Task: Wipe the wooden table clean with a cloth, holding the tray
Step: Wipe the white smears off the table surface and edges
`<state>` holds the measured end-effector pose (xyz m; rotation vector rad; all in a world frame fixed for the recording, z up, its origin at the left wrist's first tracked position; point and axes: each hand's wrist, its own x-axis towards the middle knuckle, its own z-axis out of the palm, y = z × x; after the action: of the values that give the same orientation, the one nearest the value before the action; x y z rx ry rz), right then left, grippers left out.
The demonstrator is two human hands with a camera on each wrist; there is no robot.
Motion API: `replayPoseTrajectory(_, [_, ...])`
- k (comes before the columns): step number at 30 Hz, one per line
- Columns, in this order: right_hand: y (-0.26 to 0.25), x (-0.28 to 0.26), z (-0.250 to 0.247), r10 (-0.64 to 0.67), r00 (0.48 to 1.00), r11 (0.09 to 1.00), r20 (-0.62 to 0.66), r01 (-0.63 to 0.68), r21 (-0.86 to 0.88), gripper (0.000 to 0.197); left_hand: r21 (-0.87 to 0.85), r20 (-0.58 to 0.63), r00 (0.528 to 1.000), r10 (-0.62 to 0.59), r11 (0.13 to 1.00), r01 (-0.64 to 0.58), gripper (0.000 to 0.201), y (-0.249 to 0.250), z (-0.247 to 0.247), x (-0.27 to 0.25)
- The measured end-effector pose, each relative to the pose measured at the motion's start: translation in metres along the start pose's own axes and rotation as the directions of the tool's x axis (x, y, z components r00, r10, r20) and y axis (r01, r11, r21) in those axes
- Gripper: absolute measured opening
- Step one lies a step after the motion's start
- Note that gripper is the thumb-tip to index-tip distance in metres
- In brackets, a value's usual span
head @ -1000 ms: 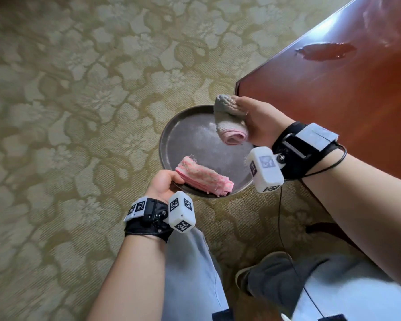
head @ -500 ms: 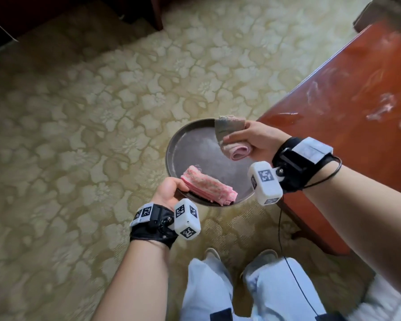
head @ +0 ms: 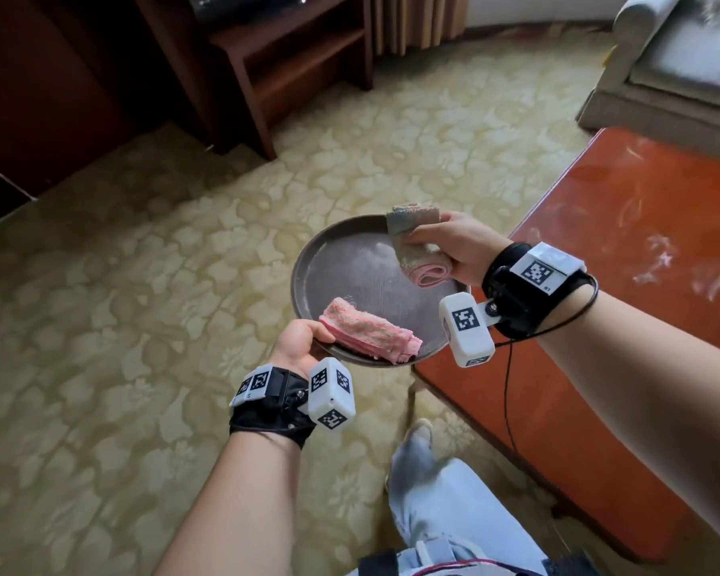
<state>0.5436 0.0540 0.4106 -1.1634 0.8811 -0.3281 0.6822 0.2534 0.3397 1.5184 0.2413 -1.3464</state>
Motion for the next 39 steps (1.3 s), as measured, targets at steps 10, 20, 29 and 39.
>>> replayPoseTrajectory(10, [-0.097, 0.124, -0.036, -0.089, 0.991, 0.995, -0.096, 0.085, -0.042, 0.022, 0.057, 0.028, 0.998, 0.05, 0.997, -0.051, 0.04, 0.151, 0.063, 0.082])
replayPoseTrajectory(20, [-0.143, 0.2, -0.11, -0.125, 0.914, 0.99, -0.387, 0.143, 0.019, 0.033, 0.248, 0.22, 0.975, -0.033, 0.968, -0.023, 0.051, 0.266, 0.154, 0.186])
replayPoseTrajectory(29, [-0.153, 0.221, -0.157, 0.032, 0.627, 0.952, -0.779, 0.219, 0.216, 0.019, 0.651, 0.408, 0.878, -0.249, 0.754, -0.089, 0.025, 0.348, 0.27, 0.263])
replayPoseTrajectory(39, [-0.113, 0.174, -0.199, 0.159, 0.302, 0.894, -0.94, 0.36, 0.267, 0.039, 0.72, 0.496, 0.758, -0.424, 0.688, -0.086, 0.062, 0.314, 0.38, 0.308])
